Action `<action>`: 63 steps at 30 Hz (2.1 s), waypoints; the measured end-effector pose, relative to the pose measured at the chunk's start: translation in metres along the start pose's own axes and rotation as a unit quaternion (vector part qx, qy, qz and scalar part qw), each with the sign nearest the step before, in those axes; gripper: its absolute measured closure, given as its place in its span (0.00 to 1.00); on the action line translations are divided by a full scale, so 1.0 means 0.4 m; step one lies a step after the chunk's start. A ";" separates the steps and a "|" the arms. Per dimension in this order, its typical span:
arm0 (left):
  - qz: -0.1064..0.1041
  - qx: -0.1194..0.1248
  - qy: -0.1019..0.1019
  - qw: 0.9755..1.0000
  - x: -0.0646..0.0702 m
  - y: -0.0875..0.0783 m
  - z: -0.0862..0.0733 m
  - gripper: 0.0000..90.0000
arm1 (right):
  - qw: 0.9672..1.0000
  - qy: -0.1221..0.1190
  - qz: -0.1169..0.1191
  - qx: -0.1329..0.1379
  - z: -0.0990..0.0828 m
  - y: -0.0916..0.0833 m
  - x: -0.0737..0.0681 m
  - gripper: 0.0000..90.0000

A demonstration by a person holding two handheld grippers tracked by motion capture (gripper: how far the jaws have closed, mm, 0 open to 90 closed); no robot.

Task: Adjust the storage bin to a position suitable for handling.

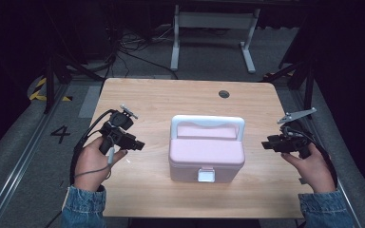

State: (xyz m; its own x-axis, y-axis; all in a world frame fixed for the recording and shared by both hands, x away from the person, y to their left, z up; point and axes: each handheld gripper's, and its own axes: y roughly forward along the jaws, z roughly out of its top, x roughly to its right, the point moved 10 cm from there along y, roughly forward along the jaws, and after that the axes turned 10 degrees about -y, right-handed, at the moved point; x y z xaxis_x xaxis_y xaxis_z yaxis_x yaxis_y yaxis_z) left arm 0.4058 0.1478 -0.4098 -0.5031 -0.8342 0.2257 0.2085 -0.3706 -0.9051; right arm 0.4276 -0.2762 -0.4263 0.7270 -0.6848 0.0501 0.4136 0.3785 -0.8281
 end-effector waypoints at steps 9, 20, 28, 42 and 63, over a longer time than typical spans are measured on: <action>-0.021 0.016 0.039 0.999 0.034 -0.024 0.016 0.63 | 1.000 0.015 0.017 0.012 -0.010 -0.019 -0.013 0.66; -0.035 0.034 0.066 0.997 0.080 -0.045 0.089 0.53 | 1.000 0.010 0.020 0.016 -0.010 -0.026 -0.020 0.64; -0.018 0.032 0.064 0.997 0.107 -0.050 0.147 0.47 | 0.999 0.013 0.028 0.011 -0.011 -0.015 -0.024 0.61; -0.001 0.034 0.102 0.994 0.181 -0.041 0.227 0.42 | 0.999 0.024 0.032 0.014 -0.028 -0.021 -0.030 0.59; 0.024 0.019 0.127 0.991 0.231 0.060 0.265 0.50 | 0.999 0.026 0.033 0.017 -0.039 -0.020 -0.033 0.58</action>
State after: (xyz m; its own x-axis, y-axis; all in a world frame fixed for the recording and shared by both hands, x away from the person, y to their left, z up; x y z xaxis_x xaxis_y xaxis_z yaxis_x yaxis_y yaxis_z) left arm 0.4533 0.0187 -0.3724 -0.6854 -0.7238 0.0799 0.2667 -0.3516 -0.8974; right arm 0.4061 -0.2797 -0.4290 0.7236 -0.6894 -0.0332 0.3853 0.4435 -0.8092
